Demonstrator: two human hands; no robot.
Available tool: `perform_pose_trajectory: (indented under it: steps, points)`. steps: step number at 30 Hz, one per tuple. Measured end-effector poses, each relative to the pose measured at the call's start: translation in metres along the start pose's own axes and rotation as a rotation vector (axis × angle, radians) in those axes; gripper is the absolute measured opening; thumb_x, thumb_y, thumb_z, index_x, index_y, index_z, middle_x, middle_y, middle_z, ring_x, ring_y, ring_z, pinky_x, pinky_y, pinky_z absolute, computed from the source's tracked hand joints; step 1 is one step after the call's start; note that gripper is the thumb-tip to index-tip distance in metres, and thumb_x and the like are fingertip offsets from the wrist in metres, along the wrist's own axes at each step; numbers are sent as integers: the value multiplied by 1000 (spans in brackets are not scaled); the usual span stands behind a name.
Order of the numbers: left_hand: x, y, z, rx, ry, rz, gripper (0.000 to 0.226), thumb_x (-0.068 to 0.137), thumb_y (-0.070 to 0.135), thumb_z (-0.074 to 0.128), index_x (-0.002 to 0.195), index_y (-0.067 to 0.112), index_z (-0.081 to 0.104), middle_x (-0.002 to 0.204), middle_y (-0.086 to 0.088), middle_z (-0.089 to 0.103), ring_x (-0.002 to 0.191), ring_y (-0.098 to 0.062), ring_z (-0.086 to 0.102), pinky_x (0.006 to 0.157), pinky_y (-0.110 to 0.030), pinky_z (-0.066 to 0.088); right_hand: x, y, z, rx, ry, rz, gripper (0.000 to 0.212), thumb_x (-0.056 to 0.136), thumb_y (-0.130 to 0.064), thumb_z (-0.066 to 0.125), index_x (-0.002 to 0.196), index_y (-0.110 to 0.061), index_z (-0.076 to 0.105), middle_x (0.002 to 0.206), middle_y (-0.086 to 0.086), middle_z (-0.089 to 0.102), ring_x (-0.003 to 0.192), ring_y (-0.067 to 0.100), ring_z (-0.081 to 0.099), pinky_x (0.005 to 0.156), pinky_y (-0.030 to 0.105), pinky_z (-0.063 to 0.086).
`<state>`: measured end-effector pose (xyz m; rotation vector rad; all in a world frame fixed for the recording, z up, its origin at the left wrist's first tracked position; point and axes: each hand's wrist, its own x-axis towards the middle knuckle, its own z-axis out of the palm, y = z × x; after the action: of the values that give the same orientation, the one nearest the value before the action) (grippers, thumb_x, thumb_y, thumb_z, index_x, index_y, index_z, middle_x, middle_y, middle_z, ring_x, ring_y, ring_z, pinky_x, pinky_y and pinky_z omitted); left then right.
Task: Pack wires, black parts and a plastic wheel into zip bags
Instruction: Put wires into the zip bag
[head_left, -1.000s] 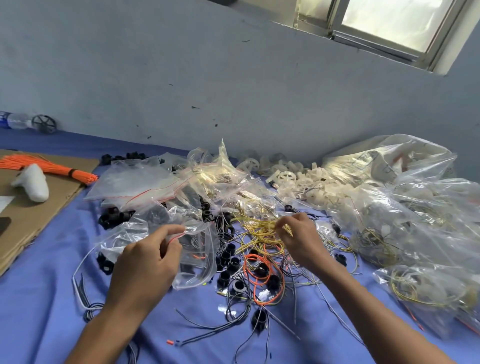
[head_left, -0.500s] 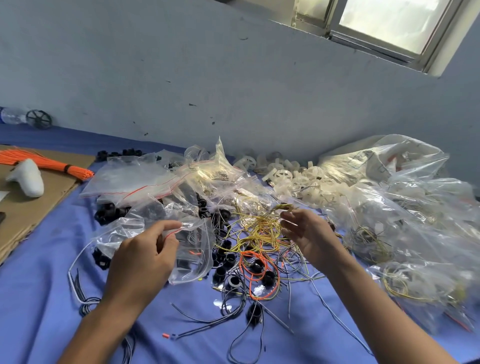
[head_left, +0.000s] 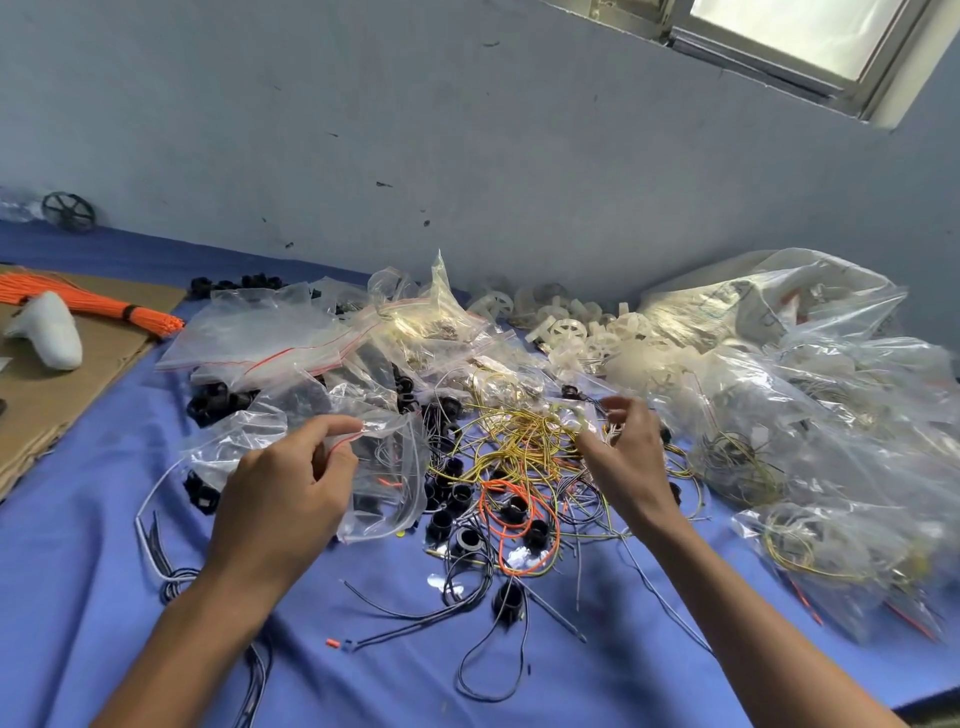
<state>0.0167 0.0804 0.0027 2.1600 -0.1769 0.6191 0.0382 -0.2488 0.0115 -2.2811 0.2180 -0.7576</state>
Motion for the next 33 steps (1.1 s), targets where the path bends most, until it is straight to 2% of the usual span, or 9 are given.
perform_pose_trajectory:
  steps: [4,6,9,11,13,17,21,30,33]
  points:
    - [-1,-1,0,21,-13,6,15,93,27,60,103,33,69,62,21,56,54,-9,52,52,-29,38,30,9,4,-194,-102,125,55,85,-24,62,136,-14,44,132,8,50,119,23,48,98,33,40]
    - [-1,-2,0,16,-20,-2,15,92,28,60,104,33,69,63,20,57,55,-10,53,53,-30,38,37,18,6,-260,-262,274,46,90,-24,57,133,-10,49,128,12,57,112,28,56,94,40,48]
    - [0,-3,1,4,-28,-8,15,92,29,60,104,33,68,62,21,57,56,-13,54,54,-31,38,37,32,9,-460,-357,254,15,88,-20,54,91,-7,61,85,13,63,82,31,60,62,32,42]
    - [0,-4,2,5,-27,-9,15,92,29,60,103,34,68,62,22,57,56,-14,54,54,-31,39,41,38,12,-557,-341,221,22,85,-17,54,65,-11,48,61,9,48,63,26,48,52,31,27]
    - [0,-4,3,7,-27,-14,15,92,28,60,103,34,68,63,22,57,57,-14,54,55,-32,38,44,39,13,-562,-345,226,27,83,-14,55,59,-13,43,57,8,45,57,24,43,51,30,25]
    - [1,-6,4,1,-35,-11,15,93,28,61,105,33,69,62,24,57,56,-10,54,54,-29,38,49,41,12,-401,-239,299,25,89,-20,54,71,-7,66,67,11,66,61,24,55,55,29,36]
    - [1,-7,4,16,-64,-4,17,91,36,62,108,36,66,64,21,56,56,-8,54,53,-28,40,50,28,-1,-200,-57,285,23,94,-25,55,84,-9,68,74,8,65,74,28,61,69,38,48]
    - [-1,-6,6,13,-127,32,29,83,45,57,112,41,58,84,25,56,61,-2,56,54,-25,42,-19,-21,-68,419,-42,184,14,99,-16,55,89,-13,65,73,4,60,52,12,42,43,24,36]
    - [-2,-3,6,-1,-143,19,37,77,45,51,113,41,59,86,27,56,69,1,57,54,-24,40,-44,-34,-77,527,-116,197,14,99,-15,54,92,-11,65,79,7,68,55,10,45,45,21,39]
